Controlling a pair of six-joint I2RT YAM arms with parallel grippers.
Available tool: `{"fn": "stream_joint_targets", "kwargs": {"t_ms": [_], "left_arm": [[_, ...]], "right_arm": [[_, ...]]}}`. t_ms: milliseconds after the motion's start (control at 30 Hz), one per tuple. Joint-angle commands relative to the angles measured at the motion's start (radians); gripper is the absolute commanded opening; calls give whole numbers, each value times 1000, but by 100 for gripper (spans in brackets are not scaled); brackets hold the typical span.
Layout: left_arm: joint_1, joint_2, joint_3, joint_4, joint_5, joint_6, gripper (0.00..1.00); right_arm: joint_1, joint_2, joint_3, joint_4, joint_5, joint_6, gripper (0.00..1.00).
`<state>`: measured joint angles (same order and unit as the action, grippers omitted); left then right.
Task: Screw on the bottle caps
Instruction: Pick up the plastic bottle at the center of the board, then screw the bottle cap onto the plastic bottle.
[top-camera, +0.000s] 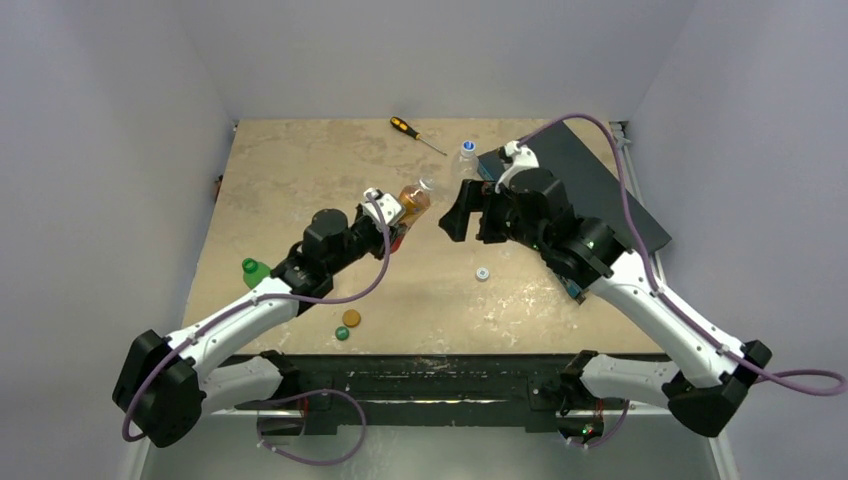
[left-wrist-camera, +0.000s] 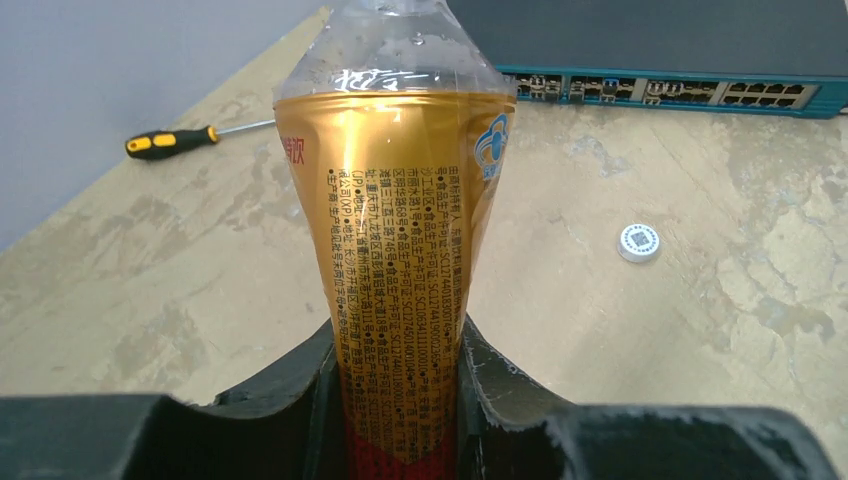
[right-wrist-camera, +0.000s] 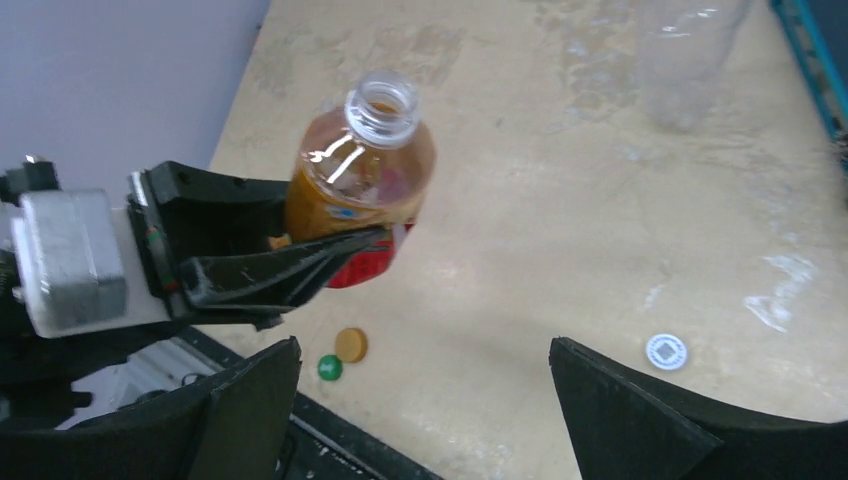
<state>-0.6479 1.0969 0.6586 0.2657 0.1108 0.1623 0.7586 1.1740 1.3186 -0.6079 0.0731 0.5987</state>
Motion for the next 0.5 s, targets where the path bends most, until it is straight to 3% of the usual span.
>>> {"fn": "stream_joint_targets", "kwargs": {"t_ms": [0, 233, 467], "left_arm": [[30, 2, 86, -105, 104, -65, 1], [38, -34, 85, -166, 204, -74, 0], [38, -106, 24, -161, 185, -77, 0]], "right_arm": [[0, -78, -128, -52, 190, 10, 97], [2, -22, -399, -2, 278, 13, 84], [-1, 177, -496, 160, 370, 33, 68]]}}
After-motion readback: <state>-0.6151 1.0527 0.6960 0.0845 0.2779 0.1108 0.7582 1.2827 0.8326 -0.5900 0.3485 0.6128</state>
